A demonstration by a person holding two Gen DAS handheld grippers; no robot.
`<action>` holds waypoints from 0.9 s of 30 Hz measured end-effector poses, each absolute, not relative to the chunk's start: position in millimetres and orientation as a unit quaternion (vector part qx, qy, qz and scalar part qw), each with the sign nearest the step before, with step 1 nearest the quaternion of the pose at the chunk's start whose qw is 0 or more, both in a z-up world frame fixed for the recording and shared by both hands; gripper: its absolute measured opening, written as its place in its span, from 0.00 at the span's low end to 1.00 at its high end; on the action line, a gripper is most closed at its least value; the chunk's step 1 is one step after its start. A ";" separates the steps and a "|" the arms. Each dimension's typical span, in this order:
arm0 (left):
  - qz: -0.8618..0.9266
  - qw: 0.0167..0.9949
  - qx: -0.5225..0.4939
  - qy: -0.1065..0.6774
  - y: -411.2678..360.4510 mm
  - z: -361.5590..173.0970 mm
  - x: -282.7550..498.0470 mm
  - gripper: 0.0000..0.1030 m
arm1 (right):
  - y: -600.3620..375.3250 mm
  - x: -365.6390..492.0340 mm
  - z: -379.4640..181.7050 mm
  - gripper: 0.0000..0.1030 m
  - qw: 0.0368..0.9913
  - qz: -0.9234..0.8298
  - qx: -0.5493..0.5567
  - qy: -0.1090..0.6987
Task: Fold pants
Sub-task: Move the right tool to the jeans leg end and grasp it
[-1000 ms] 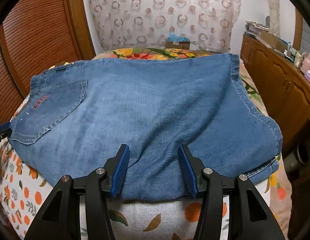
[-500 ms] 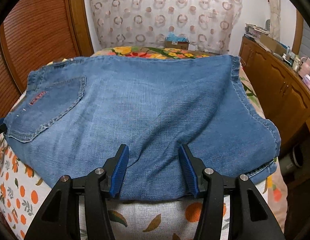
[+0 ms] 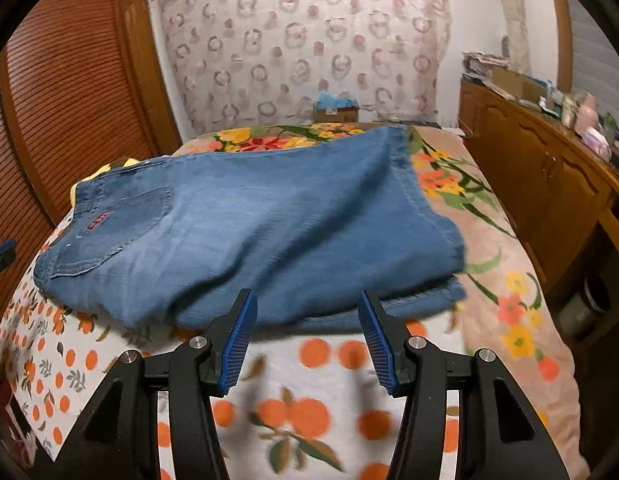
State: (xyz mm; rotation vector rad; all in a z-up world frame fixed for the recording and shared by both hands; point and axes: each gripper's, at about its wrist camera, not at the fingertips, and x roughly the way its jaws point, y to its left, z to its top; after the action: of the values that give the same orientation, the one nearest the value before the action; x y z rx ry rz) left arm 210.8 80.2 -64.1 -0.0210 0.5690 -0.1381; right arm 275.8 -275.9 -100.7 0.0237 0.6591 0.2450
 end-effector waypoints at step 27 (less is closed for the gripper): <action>-0.112 0.950 0.029 0.290 10.5 -86.8 238.0 0.78 | -325.4 335.2 -101.6 0.53 0.907 0.091 0.163 0.377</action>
State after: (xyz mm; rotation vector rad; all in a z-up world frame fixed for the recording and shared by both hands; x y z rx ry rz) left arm 238.0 10.5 -86.8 0.0585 0.5907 -0.2283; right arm 335.2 -325.4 -101.6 0.3355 0.7790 0.1884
